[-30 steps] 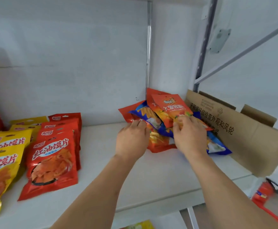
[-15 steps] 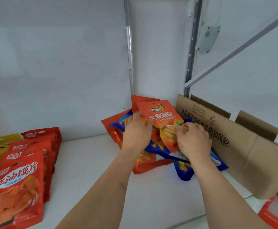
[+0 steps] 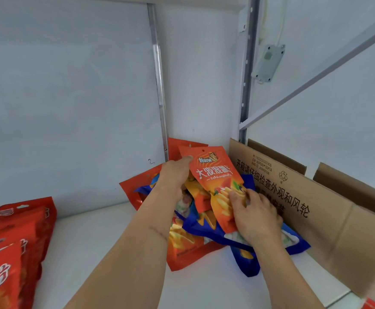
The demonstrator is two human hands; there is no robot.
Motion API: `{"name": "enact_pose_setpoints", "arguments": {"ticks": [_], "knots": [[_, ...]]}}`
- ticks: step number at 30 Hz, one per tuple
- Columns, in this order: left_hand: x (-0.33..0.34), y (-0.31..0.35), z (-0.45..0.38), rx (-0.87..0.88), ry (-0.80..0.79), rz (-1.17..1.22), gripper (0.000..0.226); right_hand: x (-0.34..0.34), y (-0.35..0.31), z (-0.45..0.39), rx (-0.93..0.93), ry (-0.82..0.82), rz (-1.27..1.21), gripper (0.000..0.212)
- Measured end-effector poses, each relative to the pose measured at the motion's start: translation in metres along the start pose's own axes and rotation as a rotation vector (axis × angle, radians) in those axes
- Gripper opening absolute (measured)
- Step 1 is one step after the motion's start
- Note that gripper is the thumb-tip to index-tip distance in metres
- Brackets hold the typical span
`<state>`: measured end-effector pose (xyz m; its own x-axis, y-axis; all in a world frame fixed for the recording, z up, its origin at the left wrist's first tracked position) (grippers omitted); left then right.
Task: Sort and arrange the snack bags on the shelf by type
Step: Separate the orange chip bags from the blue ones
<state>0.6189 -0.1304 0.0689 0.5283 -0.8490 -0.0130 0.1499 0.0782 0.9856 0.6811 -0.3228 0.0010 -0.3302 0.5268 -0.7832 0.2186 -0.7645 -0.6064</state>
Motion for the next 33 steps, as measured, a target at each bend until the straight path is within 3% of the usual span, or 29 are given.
{"name": "enact_pose_setpoints", "arguments": {"ticks": [2,8,13,18,27,33], "knots": [[0.004,-0.004,-0.002,-0.01,-0.028,0.079,0.029,0.0,0.0,0.0,-0.002,0.004,-0.013,0.072],[0.015,-0.014,-0.007,-0.022,-0.157,0.24,0.028,-0.001,-0.007,0.003,-0.03,-0.005,-0.033,0.075],[0.023,-0.014,-0.001,0.089,-0.198,0.381,0.017,0.001,-0.019,0.011,-0.088,-0.027,-0.074,0.078],[0.009,-0.012,0.01,0.185,-0.12,0.401,0.011,-0.002,-0.036,0.024,-0.155,0.012,-0.082,0.075],[-0.059,-0.014,0.048,0.218,-0.096,0.557,0.032,0.007,-0.087,0.058,-0.382,0.054,-0.084,0.058],[-0.116,-0.035,0.083,0.276,0.059,0.561,0.019,0.035,-0.104,0.089,-0.563,0.071,-0.184,0.063]]}}
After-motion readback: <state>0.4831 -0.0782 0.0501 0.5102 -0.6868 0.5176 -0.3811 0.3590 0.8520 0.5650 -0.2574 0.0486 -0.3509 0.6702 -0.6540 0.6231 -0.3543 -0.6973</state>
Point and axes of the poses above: each hand's wrist, its own z-axis away from the middle knuckle, its own x-axis out of the palm, y = z × x, the point moved 5 cm from there along -z, towards the middle knuckle, and after that the axes turned 15 degrees about -y, right-handed, at the moved point
